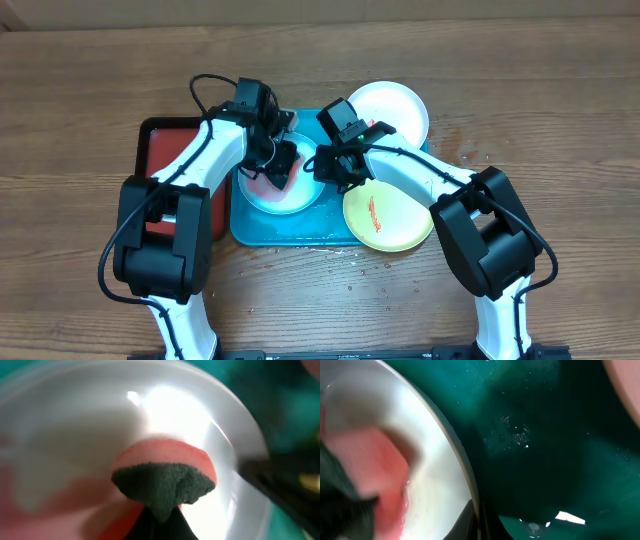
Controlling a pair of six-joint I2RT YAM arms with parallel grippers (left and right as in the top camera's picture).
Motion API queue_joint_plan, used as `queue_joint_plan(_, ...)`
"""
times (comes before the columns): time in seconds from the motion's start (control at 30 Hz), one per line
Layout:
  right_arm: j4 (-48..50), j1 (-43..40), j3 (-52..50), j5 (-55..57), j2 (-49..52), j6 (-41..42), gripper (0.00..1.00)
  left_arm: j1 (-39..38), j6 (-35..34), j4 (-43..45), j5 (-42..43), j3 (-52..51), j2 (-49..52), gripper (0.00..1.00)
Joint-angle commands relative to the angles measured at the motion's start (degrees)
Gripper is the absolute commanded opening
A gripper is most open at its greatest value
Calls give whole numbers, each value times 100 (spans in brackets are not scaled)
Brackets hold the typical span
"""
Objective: Clean dirty plates on tray and stack at the side
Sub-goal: 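Scrub the light blue plate with the sponge in the left gripper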
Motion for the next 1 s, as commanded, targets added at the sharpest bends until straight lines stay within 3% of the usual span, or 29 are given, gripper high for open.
queue_joint_plan(0.0, -26, -11, 39, 68, 122, -35, 4, -15, 743, -190, 737, -4, 17, 4)
queue_joint_plan(0.23, 0, -11, 39, 68, 122, -35, 4, -9, 315, 927, 457, -4, 17, 4)
queue_joint_plan(0.37, -22, -11, 39, 68, 122, -35, 4, -17, -348, 1729, -544, -4, 17, 4)
queue_joint_plan(0.47, -28, -11, 39, 68, 122, -37, 4, -17, -949, 1834, -1593, -4, 17, 4)
queue_joint_plan(0.57, -28, -11, 39, 70, 122, -37, 4, -17, -1425, 1521, -2284, -4, 17, 4)
queue_joint_plan(0.7, -26, -11, 39, 72, 122, -37, 4, -17, -1729, 702, -2490, -4, 17, 4)
queue_joint_plan(0.83, -24, -11, 39, 111, 122, -35, 4, -15, -1759, -293, -2256, -4, 15, 4)
queue_joint_plan(0.97, 0, -11, 39, 109, 122, -33, 4, -20, -1290, -946, -1207, -2, 15, 4)
